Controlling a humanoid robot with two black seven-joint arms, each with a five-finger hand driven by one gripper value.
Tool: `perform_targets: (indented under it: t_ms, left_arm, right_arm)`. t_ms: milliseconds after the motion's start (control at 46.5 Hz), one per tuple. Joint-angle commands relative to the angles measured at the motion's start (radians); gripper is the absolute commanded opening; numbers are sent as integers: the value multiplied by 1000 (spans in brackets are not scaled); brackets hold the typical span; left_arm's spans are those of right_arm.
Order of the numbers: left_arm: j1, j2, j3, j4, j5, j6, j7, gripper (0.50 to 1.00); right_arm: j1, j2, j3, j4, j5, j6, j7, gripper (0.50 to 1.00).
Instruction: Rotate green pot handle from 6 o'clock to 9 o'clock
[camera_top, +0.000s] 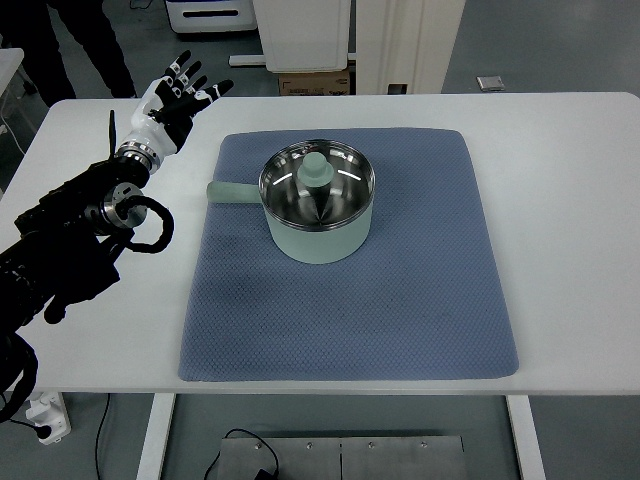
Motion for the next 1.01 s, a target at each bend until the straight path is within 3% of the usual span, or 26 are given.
perform_targets:
  t_ms: [0,988]
  left_arm:
    - [11,-9,-16,0,0,10,1,1000]
    - [57,-70,-22,0,0,11,-1,1000]
  right_arm:
    - [0,0,0,1,1,1,0,1000]
    - [-2,0,0,1,-1,0,0,1000]
